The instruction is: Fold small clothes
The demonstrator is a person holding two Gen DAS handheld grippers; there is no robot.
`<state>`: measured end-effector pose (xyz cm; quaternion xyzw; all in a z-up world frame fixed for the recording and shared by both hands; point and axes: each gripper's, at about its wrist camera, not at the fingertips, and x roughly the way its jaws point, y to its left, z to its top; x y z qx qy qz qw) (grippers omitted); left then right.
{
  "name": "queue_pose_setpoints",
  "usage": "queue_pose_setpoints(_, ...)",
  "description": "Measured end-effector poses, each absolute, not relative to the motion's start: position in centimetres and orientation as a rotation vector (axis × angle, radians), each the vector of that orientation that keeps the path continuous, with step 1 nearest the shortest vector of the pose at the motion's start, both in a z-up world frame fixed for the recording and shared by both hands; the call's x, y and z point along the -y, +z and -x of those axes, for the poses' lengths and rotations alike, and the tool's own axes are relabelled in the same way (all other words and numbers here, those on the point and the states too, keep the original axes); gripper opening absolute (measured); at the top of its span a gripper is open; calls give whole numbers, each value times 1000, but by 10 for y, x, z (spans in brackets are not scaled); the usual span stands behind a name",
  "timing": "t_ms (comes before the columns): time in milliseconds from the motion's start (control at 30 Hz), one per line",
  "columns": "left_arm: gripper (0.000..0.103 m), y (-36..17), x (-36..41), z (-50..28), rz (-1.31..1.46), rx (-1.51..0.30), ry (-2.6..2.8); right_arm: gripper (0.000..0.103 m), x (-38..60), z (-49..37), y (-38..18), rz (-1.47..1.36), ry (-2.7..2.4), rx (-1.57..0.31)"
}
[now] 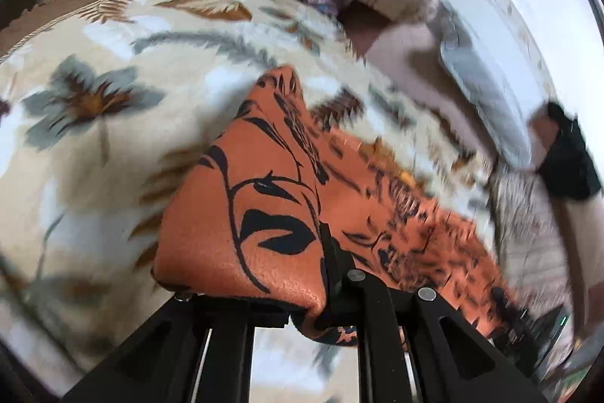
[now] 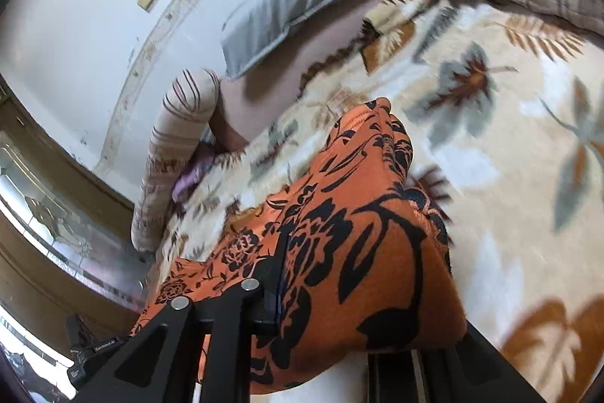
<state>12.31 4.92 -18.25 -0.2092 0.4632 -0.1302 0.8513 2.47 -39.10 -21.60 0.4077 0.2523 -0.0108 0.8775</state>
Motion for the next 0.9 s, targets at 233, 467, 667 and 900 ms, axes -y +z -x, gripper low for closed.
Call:
queue_pose_setpoints(233, 26, -215, -65, -80, 334, -1100, -233, 24, 410, 10, -274, -1119, -16, -685)
queue_pose_setpoints(467, 42, -146, -57, -43, 136, -878, -151, 69, 427, 14, -293, -1316, 34, -615)
queue_pose_setpoints(667, 56, -146, 11, -58, -30, -794, -294, 57, 422, 6, -297, -1328, 34, -574)
queue_pose_setpoints(900, 58, -219, 49, -94, -163, -981, -277, 25, 416, 2, -295, -1222, -60, -611)
